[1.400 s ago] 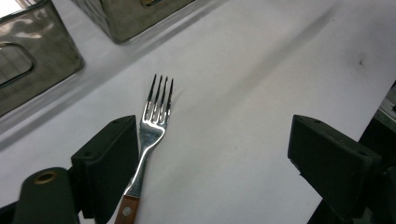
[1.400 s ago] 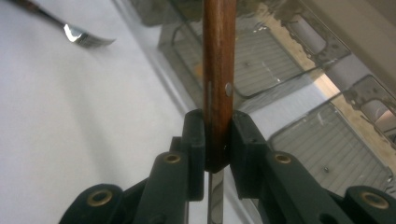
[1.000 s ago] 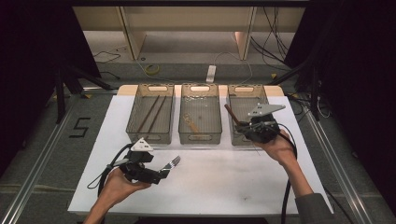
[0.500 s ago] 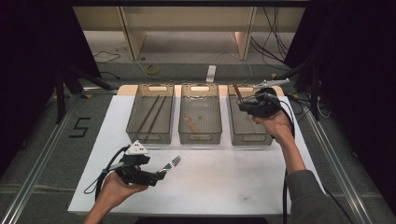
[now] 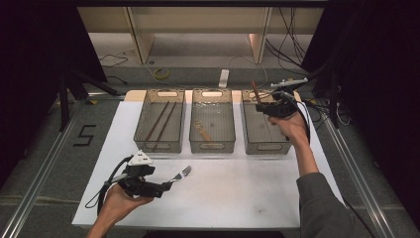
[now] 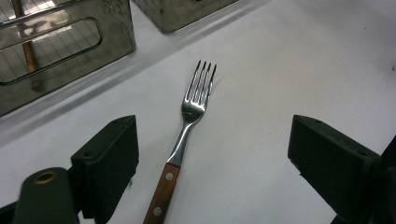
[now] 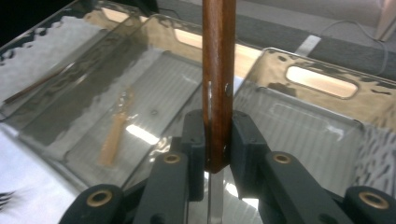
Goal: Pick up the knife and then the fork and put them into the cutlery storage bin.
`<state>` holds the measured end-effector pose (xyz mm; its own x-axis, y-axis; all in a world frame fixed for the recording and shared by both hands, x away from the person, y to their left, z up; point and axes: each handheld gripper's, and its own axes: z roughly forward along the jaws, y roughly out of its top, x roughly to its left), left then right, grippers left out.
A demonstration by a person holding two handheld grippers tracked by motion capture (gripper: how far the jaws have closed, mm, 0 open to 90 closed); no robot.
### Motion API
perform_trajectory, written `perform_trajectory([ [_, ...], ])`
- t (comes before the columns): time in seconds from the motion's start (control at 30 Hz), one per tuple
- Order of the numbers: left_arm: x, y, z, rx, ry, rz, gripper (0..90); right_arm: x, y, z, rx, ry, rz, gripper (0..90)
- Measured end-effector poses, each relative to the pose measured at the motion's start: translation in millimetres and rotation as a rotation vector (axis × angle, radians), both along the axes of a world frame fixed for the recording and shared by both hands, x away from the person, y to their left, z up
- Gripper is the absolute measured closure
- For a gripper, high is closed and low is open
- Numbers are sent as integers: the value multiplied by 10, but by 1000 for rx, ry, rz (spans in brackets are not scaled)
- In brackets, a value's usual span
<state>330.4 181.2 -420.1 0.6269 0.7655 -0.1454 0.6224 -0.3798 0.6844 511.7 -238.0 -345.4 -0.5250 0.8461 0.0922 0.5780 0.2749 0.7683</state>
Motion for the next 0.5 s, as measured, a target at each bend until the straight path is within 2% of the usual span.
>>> perform_trajectory([
  [0.13,2,-10,-11,19,-5,-3,160,42,-16,-29,-8,-1,-28,778],
  [0.5,-8,-18,-4,25,-11,-4,160,136,-29,-124,-8,9,-82,778],
])
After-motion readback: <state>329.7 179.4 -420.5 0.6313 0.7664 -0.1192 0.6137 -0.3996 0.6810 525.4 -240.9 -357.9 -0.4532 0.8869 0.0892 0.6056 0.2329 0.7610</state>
